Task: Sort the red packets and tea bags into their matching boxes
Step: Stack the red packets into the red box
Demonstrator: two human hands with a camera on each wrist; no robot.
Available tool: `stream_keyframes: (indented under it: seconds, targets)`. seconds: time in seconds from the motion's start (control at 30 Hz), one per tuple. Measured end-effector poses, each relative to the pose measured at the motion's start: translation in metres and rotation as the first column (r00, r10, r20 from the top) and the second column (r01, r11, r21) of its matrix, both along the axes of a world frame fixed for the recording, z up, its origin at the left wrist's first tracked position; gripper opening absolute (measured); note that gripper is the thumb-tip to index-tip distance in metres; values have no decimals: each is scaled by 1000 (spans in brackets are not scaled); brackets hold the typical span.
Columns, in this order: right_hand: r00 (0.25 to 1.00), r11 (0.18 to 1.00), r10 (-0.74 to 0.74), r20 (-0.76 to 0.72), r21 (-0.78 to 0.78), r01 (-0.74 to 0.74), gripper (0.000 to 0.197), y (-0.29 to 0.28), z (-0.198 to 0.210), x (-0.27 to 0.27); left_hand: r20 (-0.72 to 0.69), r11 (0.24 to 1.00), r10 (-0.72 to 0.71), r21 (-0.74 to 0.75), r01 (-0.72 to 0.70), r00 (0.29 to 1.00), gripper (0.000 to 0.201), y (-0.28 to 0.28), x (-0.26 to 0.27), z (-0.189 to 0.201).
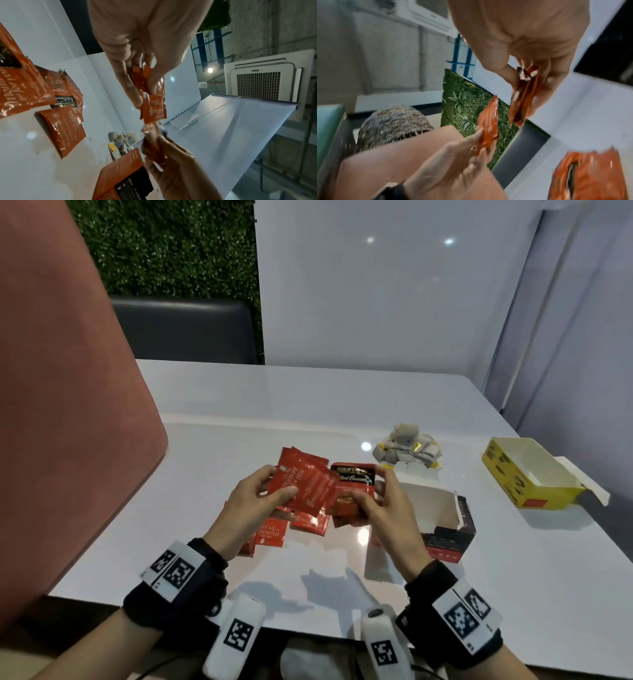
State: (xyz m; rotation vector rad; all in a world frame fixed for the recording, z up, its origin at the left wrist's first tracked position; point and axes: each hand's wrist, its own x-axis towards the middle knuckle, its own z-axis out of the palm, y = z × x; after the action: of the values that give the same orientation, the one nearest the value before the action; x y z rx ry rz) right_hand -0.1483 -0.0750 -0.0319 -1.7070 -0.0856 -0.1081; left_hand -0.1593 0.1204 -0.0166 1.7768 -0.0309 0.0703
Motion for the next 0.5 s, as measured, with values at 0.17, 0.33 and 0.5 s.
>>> stream_keyframes:
  seconds: [0.17,0.33,0.5]
  targets:
    - [977,990,-126,172,80,114,23,-10,9,-13,24,997,63,43,-64,998,13,6,-1,-2]
    - [927,939,-57,371,-295,176,26,15,-1,-29,-157,976,-106,-205,73,982,29,-6,-3,0]
    - [934,944,21,357,-314,99,28,26,-2,-29,-197,956,-106,-291,45,975,7,-12,-1,2]
